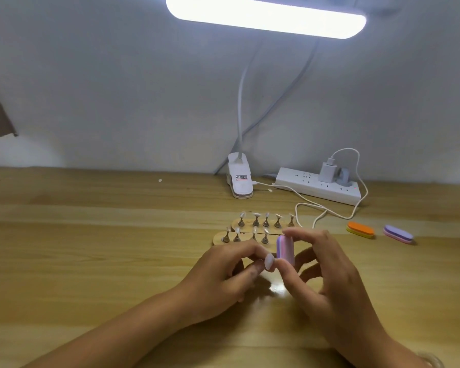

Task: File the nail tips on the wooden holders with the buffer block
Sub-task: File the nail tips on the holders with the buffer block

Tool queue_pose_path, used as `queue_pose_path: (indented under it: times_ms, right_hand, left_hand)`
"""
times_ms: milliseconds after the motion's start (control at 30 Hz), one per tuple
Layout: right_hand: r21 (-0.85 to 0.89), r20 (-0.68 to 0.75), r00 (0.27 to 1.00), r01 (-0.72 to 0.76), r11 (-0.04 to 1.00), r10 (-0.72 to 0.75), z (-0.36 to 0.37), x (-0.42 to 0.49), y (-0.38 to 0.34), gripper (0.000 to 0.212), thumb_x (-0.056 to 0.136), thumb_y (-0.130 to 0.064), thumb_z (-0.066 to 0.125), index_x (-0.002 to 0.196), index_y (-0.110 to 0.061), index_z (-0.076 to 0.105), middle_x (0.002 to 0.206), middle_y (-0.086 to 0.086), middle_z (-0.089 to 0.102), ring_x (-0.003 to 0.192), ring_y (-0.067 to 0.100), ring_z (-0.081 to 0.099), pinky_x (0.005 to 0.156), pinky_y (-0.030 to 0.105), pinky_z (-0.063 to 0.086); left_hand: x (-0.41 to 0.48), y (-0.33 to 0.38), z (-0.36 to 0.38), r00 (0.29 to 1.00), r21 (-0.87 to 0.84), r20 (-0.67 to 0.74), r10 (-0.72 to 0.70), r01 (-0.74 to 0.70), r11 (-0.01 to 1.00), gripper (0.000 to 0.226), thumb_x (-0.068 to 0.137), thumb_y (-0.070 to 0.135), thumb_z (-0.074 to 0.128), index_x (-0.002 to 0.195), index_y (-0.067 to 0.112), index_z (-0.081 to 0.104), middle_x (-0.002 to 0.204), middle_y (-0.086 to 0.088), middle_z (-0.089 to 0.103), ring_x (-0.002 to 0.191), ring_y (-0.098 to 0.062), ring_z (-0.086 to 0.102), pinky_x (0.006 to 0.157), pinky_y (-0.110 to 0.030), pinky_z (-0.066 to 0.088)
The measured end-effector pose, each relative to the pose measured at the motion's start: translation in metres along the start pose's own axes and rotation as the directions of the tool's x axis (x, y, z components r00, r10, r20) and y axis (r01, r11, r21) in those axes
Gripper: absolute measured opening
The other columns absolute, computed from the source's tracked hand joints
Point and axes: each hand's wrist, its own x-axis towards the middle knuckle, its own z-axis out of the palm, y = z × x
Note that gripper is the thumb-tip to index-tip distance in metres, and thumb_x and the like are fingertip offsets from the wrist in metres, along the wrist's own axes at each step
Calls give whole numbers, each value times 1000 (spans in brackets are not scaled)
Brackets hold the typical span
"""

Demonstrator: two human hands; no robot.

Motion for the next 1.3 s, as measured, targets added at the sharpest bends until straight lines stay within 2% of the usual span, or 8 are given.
queue_pose_path:
  times_ms: [233, 400, 500, 633, 800, 900, 1033, 1300]
  right_hand:
    - [134, 100, 962, -267, 954, 255, -7, 1, 8, 21, 78, -25, 40, 95, -28, 52, 84, -15, 54, 73, 11, 53, 62, 29, 42]
    - [6, 171, 975, -146, 989, 143, -5, -2, 2, 18, 85, -40, 38, 96, -30, 48, 92, -12, 51, 80, 15, 53, 67, 36, 46]
    - [-57, 187, 981, -38, 998, 48, -2, -1, 2, 23, 86, -56, 48, 94, -35, 53, 86, -15, 51, 76, 13, 54, 59, 22, 45]
    - [-90, 142, 989, 44, 995, -31, -1, -1, 3, 12, 85, -42, 64, 92, -33, 61, 82, -21, 50, 67, 9, 52, 56, 16, 41]
    - [-43, 22, 999, -46, 998, 46, -9, 5, 12, 20, 87, -51, 60, 89, -32, 64, 75, -12, 56, 70, 12, 55, 59, 32, 50]
    - [-71, -4, 994, -109, 992, 109, -17, 8, 21, 21, 80, -52, 55, 89, -35, 63, 73, -9, 56, 73, 12, 56, 61, 18, 46]
    - [-62, -2, 985, -174, 983, 174, -17, 8, 28, 6, 83, -38, 65, 89, -36, 63, 75, -11, 59, 79, 7, 57, 67, 6, 42]
    - [-112, 1, 983, -183, 977, 184, -17, 5, 31, 8, 84, -39, 65, 92, -37, 65, 76, -9, 58, 76, 12, 55, 64, 27, 45]
  left_hand:
    - [-1, 0, 0, 999, -41, -36, -15, 13, 999, 6, 101, 19, 58, 101, 24, 62, 101, 14, 70, 46, -11, 56, 50, -28, 44]
    - [-2, 0, 1, 999, -1, -44, 19, -19, 1000, 7, 100, 21, 58, 99, 27, 56, 103, 15, 71, 45, -9, 57, 50, -24, 40]
    - [-2, 2, 2, 998, 50, -42, 36, -34, 998, 7, 99, 24, 58, 99, 30, 55, 103, 15, 71, 48, -10, 60, 53, -21, 41]
    - [-1, 2, 3, 995, 130, -92, 38, -26, 991, 4, 96, 33, 58, 99, 31, 56, 102, 18, 70, 58, -6, 62, 56, -25, 44]
    - [1, -5, -4, 937, 347, -348, -20, 149, 926, 27, 84, 56, 58, 101, 37, 49, 97, 22, 56, 86, 3, 54, 69, -13, 44]
    - [5, -16, -19, 900, 388, -412, -144, 316, 866, 42, 77, 54, 68, 107, 37, 44, 104, 23, 47, 95, 2, 45, 80, -12, 35]
    - [8, -24, -29, 874, 392, -393, -287, 441, 807, 47, 73, 60, 71, 107, 37, 48, 101, 23, 55, 102, -5, 52, 94, -33, 41]
    - [6, -24, -24, 945, 464, -232, -229, 314, 828, 42, 69, 64, 69, 101, 39, 58, 94, 18, 49, 91, 0, 49, 85, -25, 36]
